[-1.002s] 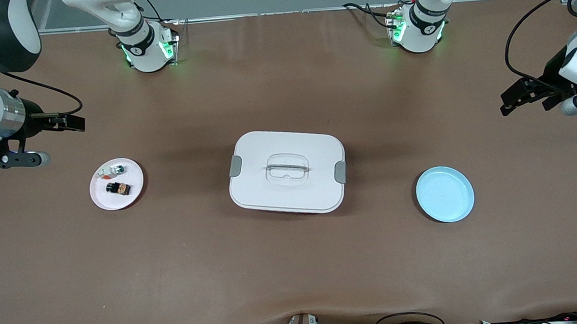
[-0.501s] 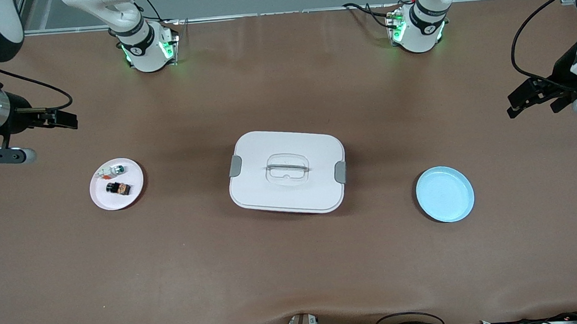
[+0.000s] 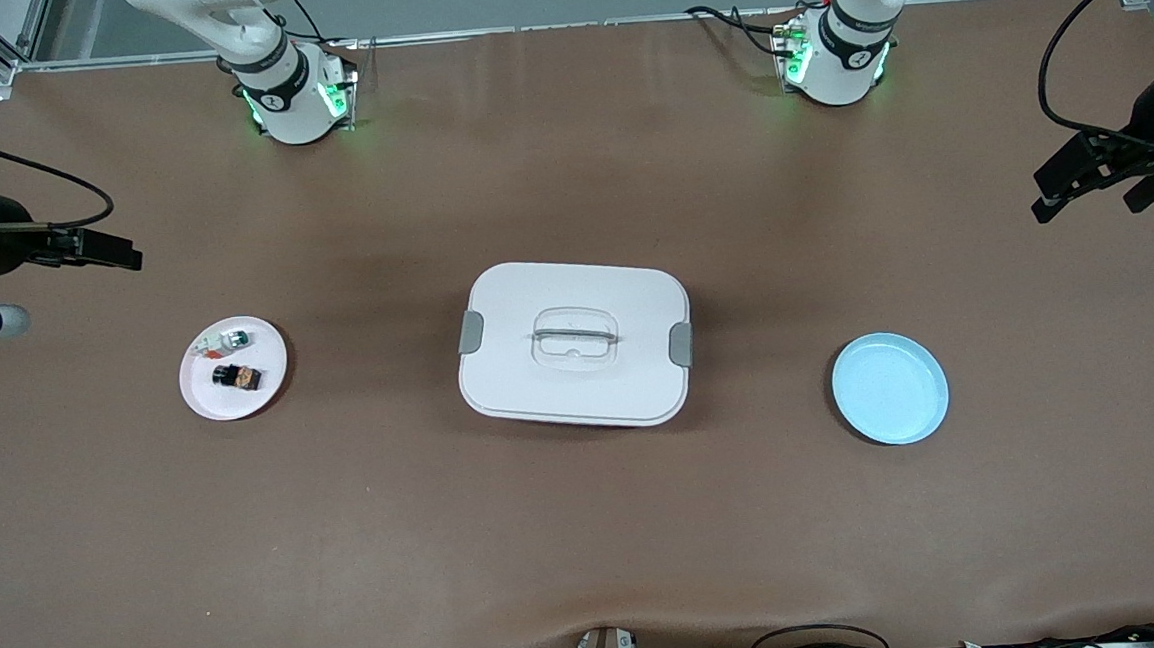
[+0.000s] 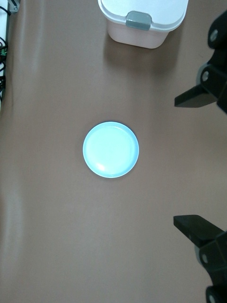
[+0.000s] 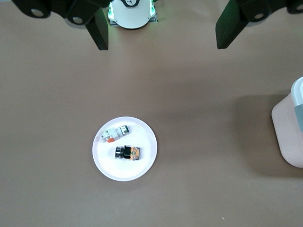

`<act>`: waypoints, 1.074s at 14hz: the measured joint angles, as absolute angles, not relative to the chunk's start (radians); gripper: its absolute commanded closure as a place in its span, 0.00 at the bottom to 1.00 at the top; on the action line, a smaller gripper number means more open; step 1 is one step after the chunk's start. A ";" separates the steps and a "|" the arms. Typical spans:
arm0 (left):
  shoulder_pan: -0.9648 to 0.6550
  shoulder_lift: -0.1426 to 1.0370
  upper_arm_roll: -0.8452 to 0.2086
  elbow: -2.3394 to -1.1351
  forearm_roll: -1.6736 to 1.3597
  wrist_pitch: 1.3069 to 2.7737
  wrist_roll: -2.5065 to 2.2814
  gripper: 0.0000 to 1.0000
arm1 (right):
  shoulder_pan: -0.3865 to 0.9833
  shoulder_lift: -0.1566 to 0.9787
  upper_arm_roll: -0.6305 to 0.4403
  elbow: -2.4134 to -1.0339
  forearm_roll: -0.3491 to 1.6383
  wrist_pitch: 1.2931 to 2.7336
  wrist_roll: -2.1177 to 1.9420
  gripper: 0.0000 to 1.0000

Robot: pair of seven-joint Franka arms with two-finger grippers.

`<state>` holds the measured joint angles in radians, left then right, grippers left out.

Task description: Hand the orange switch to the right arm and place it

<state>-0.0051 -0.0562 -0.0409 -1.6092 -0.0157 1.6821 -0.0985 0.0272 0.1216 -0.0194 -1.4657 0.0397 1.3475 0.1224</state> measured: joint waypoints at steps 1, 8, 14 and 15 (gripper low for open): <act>-0.005 -0.056 -0.042 -1.605 -0.016 1.662 -0.099 0.00 | 0.032 0.121 -0.019 -1.466 0.040 1.352 0.124 0.00; 0.003 -0.056 -0.038 -1.601 -0.016 1.576 -0.099 0.00 | 0.040 0.092 -0.021 -1.466 0.040 1.353 0.127 0.00; 0.025 -0.055 -0.039 -1.601 -0.016 1.571 -0.096 0.00 | 0.037 0.083 -0.025 -1.467 0.040 1.353 0.130 0.00; 0.024 -0.055 -0.043 -1.601 -0.016 1.571 -0.096 0.00 | 0.037 0.083 -0.024 -1.468 0.040 1.352 0.130 0.00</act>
<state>0.0240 -0.0550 -0.0435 -1.6011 -0.0158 1.5705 -0.0964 0.0374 0.0831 -0.0244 -1.4676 0.0398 1.3523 0.1299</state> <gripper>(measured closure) 0.000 0.000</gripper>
